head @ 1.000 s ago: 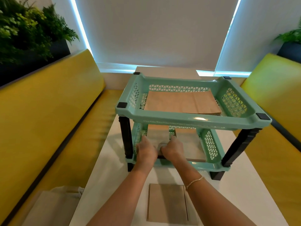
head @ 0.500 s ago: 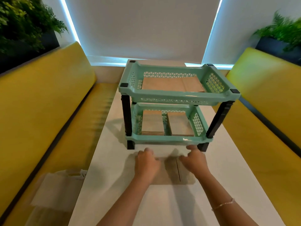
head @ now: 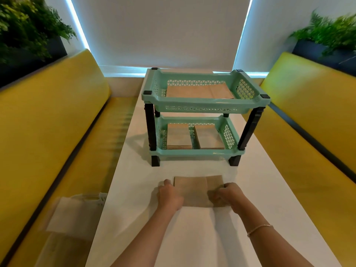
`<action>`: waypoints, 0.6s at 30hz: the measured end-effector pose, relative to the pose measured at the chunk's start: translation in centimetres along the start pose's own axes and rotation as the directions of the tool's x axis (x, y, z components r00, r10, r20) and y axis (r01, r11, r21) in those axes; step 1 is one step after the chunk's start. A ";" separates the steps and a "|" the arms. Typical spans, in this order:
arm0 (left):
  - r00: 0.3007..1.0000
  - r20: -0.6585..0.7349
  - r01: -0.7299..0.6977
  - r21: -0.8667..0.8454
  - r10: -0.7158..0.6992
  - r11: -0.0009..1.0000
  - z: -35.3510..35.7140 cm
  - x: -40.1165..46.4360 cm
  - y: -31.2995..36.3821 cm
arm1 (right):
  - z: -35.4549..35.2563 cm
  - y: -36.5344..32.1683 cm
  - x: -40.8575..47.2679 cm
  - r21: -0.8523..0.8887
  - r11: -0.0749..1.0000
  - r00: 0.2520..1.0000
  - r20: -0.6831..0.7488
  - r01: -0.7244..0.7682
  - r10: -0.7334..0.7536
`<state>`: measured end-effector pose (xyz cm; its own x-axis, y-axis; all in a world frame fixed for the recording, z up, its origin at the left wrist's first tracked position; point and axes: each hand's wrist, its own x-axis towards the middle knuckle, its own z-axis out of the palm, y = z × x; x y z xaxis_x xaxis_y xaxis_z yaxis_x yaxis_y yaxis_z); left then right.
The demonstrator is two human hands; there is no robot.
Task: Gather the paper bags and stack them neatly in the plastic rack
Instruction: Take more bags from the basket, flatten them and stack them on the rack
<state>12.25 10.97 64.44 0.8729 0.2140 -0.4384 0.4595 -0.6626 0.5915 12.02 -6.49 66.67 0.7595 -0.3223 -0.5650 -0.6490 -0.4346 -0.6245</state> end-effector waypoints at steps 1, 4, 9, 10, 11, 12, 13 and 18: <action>1.000 0.015 0.000 -0.013 0.000 1.000 0.0 0.0 -0.2 | 0.0 0.1 -0.2 0.002 1.000 1.000 0.002 0.023 -0.023; 0.999 0.039 0.000 -0.081 0.003 0.997 0.0 0.0 -0.7 | 0.1 0.7 -0.7 0.029 0.991 0.991 -0.013 0.130 -0.130; 0.998 0.032 -0.045 -0.134 0.050 0.990 0.8 -0.2 -1.1 | 0.3 1.3 -1.0 -0.062 0.971 0.966 -0.105 0.230 -0.235; 0.998 0.029 -0.056 -0.118 0.060 0.991 1.0 -0.2 -1.1 | 0.4 1.4 -1.0 -0.085 0.971 0.963 -0.136 0.224 -0.234; 0.998 0.027 -0.061 -0.105 0.064 0.993 1.1 -0.2 -1.1 | 0.6 1.6 -1.1 -0.099 0.970 0.958 -0.166 0.220 -0.234; 0.998 0.021 -0.062 -0.094 0.065 0.994 1.2 -0.3 -1.1 | 0.8 1.7 -1.1 -0.097 0.971 0.953 -0.193 0.220 -0.235; 0.998 0.015 -0.058 -0.082 0.059 0.995 1.3 -0.3 -1.1 | 1.0 1.7 -1.1 -0.083 0.971 0.948 -0.216 0.223 -0.235; 0.998 -0.007 -0.059 -0.029 0.059 0.998 1.3 -0.1 -0.9 | 0.8 1.7 -1.3 -0.065 0.968 0.925 -0.284 0.244 -0.253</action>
<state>11.50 10.62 63.06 0.8994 0.1795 -0.3986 0.4121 -0.6525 0.6359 9.87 -6.16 65.91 0.8791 -0.4270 -0.2119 -0.4394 -0.5536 -0.7074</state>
